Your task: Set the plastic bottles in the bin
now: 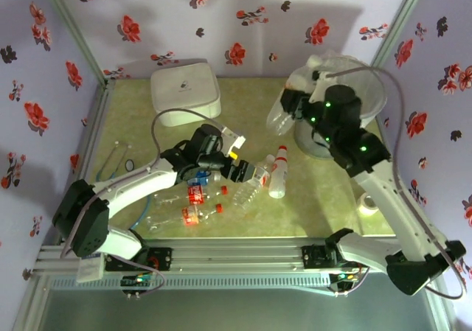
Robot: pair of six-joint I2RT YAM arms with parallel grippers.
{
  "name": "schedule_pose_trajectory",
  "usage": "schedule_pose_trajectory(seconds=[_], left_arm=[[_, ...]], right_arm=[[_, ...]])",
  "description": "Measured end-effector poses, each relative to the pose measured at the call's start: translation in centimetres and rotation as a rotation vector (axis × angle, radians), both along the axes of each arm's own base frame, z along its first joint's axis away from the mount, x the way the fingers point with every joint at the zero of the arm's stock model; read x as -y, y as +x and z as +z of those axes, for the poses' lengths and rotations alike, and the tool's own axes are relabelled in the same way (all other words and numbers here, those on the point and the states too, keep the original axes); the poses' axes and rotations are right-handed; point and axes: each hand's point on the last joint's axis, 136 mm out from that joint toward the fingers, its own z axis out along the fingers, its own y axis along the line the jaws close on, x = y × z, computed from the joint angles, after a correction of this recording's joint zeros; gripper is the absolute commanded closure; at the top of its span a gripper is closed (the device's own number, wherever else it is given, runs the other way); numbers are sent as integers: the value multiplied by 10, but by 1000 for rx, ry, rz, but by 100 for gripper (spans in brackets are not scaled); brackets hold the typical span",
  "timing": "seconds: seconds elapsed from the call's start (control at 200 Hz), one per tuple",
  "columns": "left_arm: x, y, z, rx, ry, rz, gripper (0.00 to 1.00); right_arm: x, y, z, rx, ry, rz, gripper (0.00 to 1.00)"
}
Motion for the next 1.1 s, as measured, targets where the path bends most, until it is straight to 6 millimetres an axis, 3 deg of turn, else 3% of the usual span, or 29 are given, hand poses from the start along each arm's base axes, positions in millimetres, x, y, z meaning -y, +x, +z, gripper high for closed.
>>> schedule_pose_trajectory(seconds=[0.115, 0.22, 0.35, 0.51, 0.63, 0.75, 0.97, 1.1], left_arm=[[-3, -10, -16, -30, 92, -23, 3], [2, -18, -24, -41, 143, -56, 3], [6, -28, -32, -53, 189, -86, 3], [6, -36, -37, -54, 229, -100, 3], [6, -40, -42, -57, 251, -104, 3], [5, -41, -48, -66, 272, -103, 3], [1, -42, -55, -76, 300, -101, 3], [1, -42, -55, -75, 302, -102, 3]], right_arm=[[38, 3, 44, 111, -76, -132, 71], [74, 18, 63, 145, -145, -264, 72], [111, 51, 63, 121, -232, -413, 73], [143, 105, 45, 12, -311, -515, 73], [154, 143, 22, -96, -342, -520, 75], [153, 165, -22, -244, -356, -472, 75], [142, 172, -108, -538, -322, -337, 75], [145, 165, -144, -671, -293, -306, 74]])
